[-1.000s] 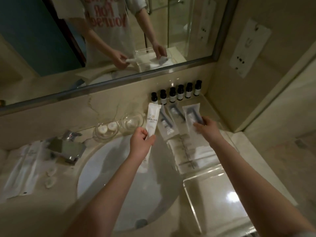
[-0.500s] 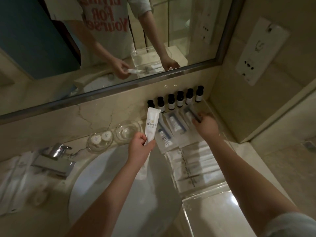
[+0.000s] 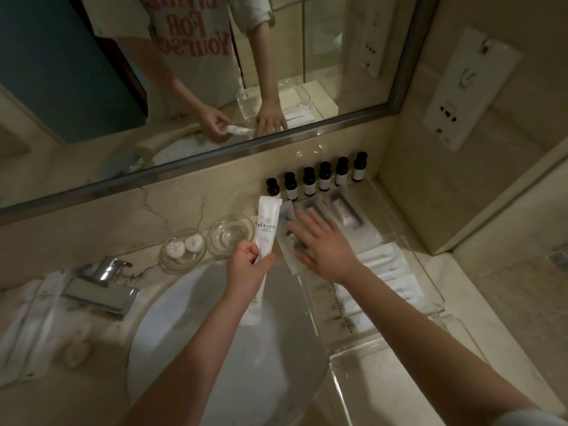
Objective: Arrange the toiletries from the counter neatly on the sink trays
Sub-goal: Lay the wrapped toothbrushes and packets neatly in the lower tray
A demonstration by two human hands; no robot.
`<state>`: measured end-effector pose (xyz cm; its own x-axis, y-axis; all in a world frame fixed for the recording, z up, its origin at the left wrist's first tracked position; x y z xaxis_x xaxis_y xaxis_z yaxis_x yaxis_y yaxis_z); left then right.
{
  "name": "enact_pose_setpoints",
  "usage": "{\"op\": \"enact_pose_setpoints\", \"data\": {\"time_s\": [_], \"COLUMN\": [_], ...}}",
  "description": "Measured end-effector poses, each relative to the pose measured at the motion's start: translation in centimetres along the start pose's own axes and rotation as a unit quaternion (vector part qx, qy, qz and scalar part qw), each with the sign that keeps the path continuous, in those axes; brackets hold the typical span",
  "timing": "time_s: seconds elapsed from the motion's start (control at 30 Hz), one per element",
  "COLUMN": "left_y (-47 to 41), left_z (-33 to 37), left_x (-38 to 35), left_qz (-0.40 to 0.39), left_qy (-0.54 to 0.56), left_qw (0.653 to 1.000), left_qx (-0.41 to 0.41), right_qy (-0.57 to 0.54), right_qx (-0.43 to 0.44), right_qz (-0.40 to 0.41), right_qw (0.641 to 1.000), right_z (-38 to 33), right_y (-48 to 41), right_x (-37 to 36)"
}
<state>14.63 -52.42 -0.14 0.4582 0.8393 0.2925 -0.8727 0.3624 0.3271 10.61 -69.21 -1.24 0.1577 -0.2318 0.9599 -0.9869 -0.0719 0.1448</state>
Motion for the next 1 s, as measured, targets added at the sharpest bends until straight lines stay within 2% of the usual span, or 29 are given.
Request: {"op": "enact_pose_setpoints", "data": {"time_s": [0.07, 0.23, 0.43, 0.6, 0.67, 0.77, 0.83, 0.87, 0.9, 0.97, 1.0], "left_y": [0.3, 0.7, 0.9, 1.2, 1.3, 1.6, 2.1, 2.4, 2.7, 3.5, 4.0], "left_z": [-0.2, -0.7, -0.8, -0.6, -0.2, 0.7, 1.6, 2.0, 2.5, 3.6, 4.0], "left_x": [0.5, 1.6, 2.0, 2.0, 1.9, 1.4, 1.2, 1.1, 0.9, 0.3, -0.2], "left_qz": [0.009, 0.016, 0.02, 0.02, 0.018, 0.003, 0.004, 0.008, 0.011, 0.017, 0.019], "left_qy": [0.0, 0.012, 0.019, 0.03, 0.038, 0.071, 0.082, 0.087, 0.097, 0.118, 0.124], "left_qw": [1.0, 1.0, 1.0, 0.999, 0.999, 0.997, 0.997, 0.996, 0.995, 0.992, 0.991], "left_qx": [0.002, 0.01, 0.012, 0.009, 0.004, -0.001, -0.01, -0.014, -0.021, -0.043, -0.055], "right_qy": [0.025, 0.082, 0.057, 0.042, 0.019, -0.061, -0.153, -0.231, -0.328, -0.513, -0.563], "right_qx": [0.01, -0.026, -0.108, -0.112, -0.099, -0.061, -0.044, -0.045, -0.053, -0.055, -0.041], "right_qz": [-0.054, -0.109, -0.106, -0.097, -0.066, 0.068, 0.167, 0.18, 0.157, 0.059, 0.012], "right_qw": [0.998, 0.99, 0.987, 0.988, 0.993, 0.994, 0.973, 0.955, 0.93, 0.854, 0.825], "right_z": [-0.8, -1.1, -2.3, -2.5, -2.3, -2.6, -2.9, -3.0, -3.3, -4.7, -5.8], "right_y": [-0.6, -1.6, -0.9, -0.9, -0.7, 0.7, 2.8, 4.0, 5.1, 6.7, 7.4], "right_x": [-1.2, -2.3, -2.9, -2.6, -2.1, 0.2, 1.6, 1.8, 1.5, 0.2, -0.3]}}
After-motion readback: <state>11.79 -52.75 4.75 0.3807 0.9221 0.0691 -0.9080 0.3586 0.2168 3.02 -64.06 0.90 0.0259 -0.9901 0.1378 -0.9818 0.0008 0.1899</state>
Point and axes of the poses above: each hand's wrist, its own y-axis away from the middle knuckle, its own x-axis out of the back of the hand, z = x × y, the point moved 6 cm from there along -y, towards the middle knuckle, and after that the axes turned 12 degrees about -z, right-handed, at the moved point
